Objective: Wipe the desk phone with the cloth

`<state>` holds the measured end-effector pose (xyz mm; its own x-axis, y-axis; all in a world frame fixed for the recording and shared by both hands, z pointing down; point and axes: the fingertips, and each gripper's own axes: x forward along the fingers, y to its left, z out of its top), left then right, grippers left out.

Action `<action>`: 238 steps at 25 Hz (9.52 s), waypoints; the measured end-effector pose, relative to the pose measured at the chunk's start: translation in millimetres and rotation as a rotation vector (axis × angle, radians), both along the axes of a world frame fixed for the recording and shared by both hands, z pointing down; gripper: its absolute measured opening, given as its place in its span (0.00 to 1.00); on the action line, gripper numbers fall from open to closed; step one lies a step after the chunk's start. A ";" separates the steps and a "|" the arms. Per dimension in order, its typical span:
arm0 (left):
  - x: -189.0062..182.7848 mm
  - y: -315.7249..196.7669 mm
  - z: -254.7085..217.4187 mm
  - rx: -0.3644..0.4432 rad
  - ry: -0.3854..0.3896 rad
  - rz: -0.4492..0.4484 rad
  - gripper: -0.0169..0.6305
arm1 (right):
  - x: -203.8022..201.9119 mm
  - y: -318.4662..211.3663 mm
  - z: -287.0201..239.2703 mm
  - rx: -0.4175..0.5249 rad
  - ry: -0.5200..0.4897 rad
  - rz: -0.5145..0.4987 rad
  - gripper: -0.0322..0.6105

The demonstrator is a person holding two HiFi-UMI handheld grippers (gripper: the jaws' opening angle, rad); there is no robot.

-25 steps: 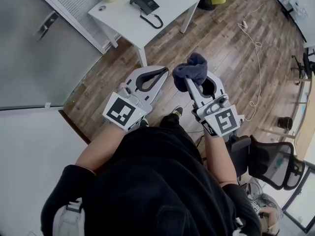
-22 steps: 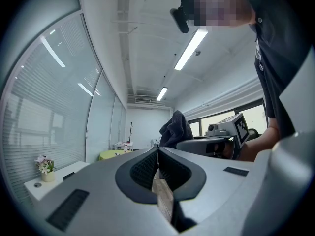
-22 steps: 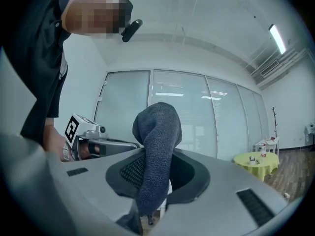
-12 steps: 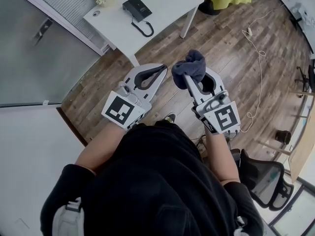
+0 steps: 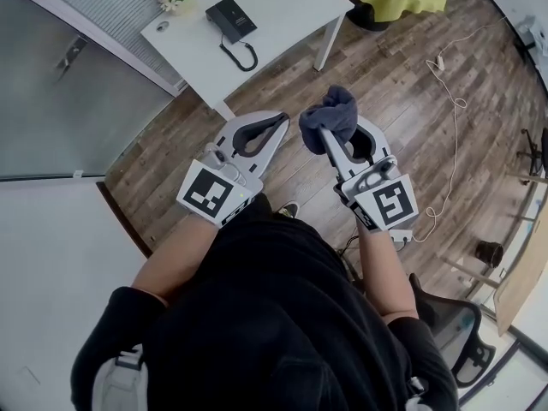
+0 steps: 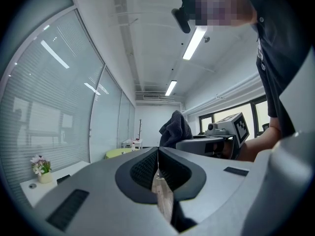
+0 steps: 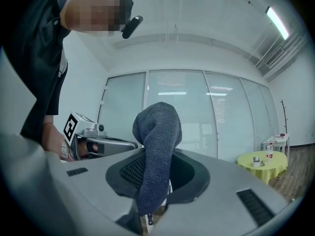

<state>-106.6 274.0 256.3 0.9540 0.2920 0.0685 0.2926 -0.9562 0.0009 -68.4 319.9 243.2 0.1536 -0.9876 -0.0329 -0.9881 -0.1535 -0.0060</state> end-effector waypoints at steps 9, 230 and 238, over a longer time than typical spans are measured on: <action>48.9 -37.6 9.1 -0.003 0.006 -0.036 0.04 | 43.2 -38.7 7.5 -0.014 0.014 -0.046 0.21; 205.6 -492.1 306.4 -0.297 -0.296 -1.073 0.04 | 211.3 -517.7 373.5 -0.565 0.476 -0.962 0.20; 200.2 -473.2 315.1 -0.303 -0.316 -1.078 0.04 | 204.4 -489.6 387.5 -0.598 0.485 -0.995 0.20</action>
